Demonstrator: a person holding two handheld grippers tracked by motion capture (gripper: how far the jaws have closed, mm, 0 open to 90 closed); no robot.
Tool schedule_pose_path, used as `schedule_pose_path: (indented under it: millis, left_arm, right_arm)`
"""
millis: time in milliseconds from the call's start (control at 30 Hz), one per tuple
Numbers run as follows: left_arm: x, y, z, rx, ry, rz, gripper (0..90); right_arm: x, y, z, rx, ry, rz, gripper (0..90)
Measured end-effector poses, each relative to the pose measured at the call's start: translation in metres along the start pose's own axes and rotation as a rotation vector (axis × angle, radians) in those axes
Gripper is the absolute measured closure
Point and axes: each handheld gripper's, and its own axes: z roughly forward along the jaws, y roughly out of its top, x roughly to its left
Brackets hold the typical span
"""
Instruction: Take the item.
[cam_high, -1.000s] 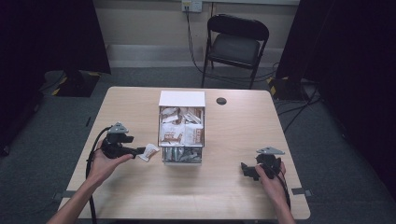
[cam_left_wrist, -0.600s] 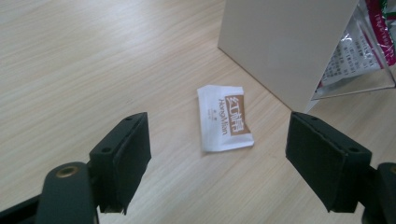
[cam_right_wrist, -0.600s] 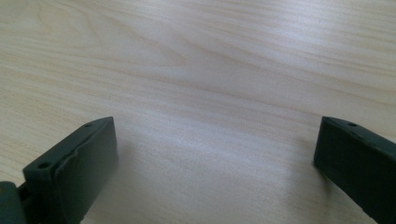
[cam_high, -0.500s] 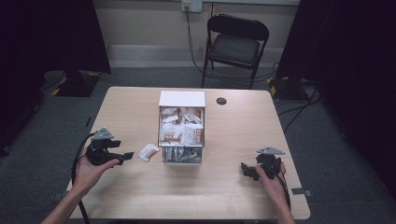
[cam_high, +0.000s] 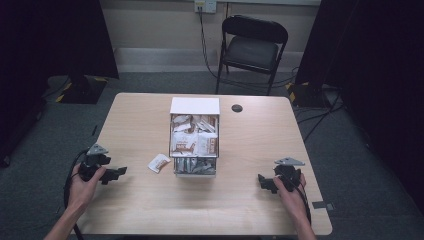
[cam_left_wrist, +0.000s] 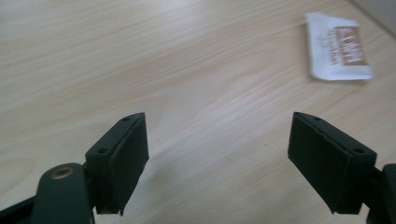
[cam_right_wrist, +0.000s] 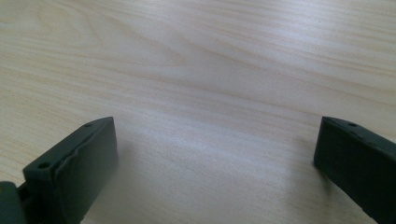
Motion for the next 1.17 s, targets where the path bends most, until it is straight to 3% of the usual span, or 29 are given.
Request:
schedule_pose_path:
  millis: [67, 167, 400, 633, 800, 1167]
  left_arm:
    - [0.008, -0.003, 0.001, -0.019, 0.038, -0.015, 20.2]
    - [0.011, -0.01, 0.005, -0.038, 0.063, -0.022, 19.9]
    - [0.011, -0.019, 0.011, -0.02, 0.09, -0.023, 19.9]
    - [0.01, -0.022, 0.016, -0.061, 0.086, -0.024, 15.8]
    - [0.009, -0.024, 0.019, -0.102, 0.068, -0.002, 14.6]
    - [-0.001, -0.023, 0.021, -0.102, 0.074, -0.006, 14.3]
  right_arm:
    - [0.0, 0.0, 0.0, -0.001, 0.0, -0.001, 0.0]
    - [0.0, 0.0, 0.0, -0.001, 0.0, -0.001, 0.0]
    - [0.0, 0.0, 0.0, -0.001, 0.0, -0.001, 0.0]
    - [0.0, 0.0, 0.0, -0.001, 0.001, -0.001, 0.0]
    - [0.0, 0.0, 0.0, 0.0, 0.0, 0.0, 0.0]
    - [0.0, 0.0, 0.0, 0.001, 0.002, 0.002, 0.0]
